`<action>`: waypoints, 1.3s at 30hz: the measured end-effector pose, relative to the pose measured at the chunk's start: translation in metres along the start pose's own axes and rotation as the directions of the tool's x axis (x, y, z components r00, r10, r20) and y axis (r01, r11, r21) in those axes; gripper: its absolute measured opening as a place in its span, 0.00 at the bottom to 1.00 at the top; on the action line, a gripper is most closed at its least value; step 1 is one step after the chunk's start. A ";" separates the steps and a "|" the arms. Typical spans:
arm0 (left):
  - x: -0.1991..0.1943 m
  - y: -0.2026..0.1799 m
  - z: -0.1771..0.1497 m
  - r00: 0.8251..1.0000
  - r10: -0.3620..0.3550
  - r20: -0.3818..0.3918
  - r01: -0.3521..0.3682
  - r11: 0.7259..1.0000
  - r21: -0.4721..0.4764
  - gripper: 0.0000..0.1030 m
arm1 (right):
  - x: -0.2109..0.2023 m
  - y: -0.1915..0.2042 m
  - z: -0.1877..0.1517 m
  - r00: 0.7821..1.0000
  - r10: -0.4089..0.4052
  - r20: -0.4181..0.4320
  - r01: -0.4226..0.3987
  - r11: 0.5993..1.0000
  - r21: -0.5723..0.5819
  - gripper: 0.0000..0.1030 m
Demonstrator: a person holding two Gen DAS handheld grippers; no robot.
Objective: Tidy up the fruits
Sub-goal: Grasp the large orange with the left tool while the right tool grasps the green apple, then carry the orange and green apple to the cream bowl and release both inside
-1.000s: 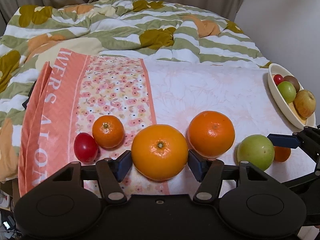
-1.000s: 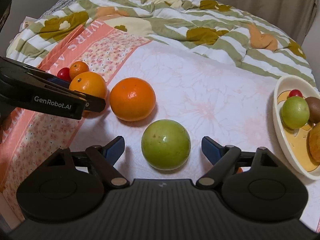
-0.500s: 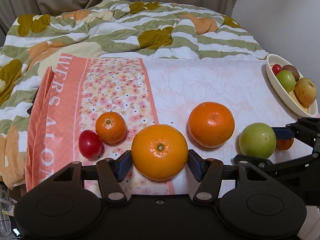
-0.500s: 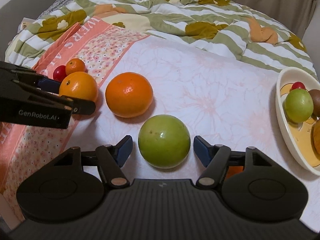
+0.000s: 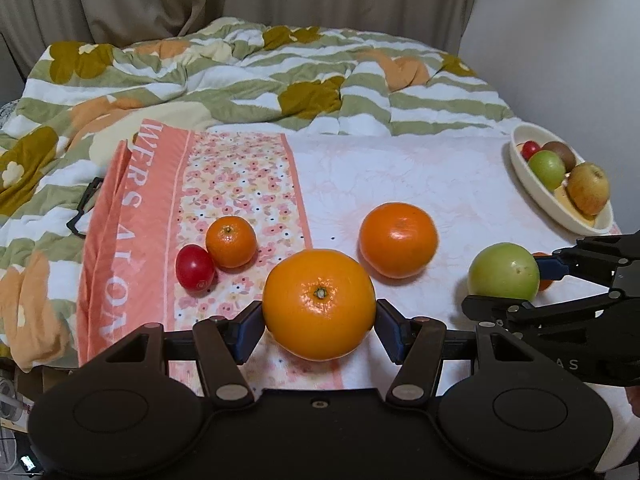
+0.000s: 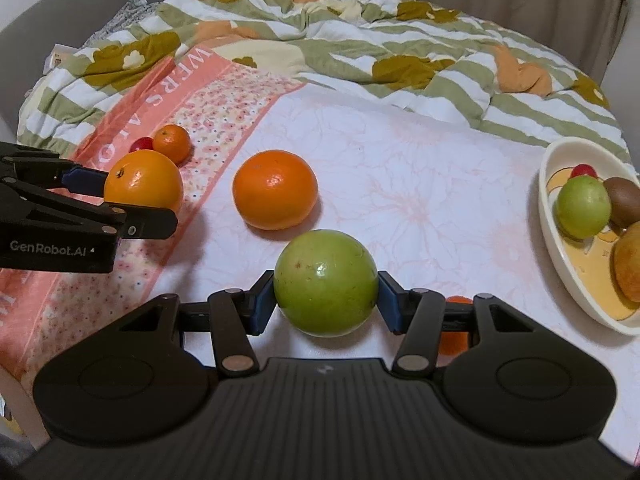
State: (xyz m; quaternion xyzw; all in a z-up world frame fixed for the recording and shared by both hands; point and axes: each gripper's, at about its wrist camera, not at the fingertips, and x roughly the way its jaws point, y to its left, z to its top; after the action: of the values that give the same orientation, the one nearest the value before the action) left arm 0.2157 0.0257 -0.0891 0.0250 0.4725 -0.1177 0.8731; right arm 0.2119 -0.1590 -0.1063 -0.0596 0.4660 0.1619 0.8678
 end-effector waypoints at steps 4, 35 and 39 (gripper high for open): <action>-0.020 -0.005 -0.005 0.999 -0.015 0.037 0.015 1.000 0.004 0.62 | -0.019 0.005 -0.004 1.000 -0.012 0.029 0.012 1.000 0.006 0.66; -0.089 -0.154 0.009 0.965 -0.109 0.237 0.092 0.992 0.082 0.62 | -0.170 -0.141 -0.071 0.974 -0.168 0.149 0.136 0.970 0.202 0.66; -0.077 -0.192 0.018 0.966 -0.091 0.241 0.079 0.995 0.060 0.62 | -0.173 -0.176 -0.070 0.976 -0.135 0.168 0.109 0.982 0.157 0.66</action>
State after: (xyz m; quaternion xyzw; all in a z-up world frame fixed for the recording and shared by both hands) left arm 0.1458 -0.1493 -0.0021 0.0116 0.3595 -0.1691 0.9176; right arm 0.1272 -0.3816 -0.0102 -0.0093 0.3926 0.0782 0.9163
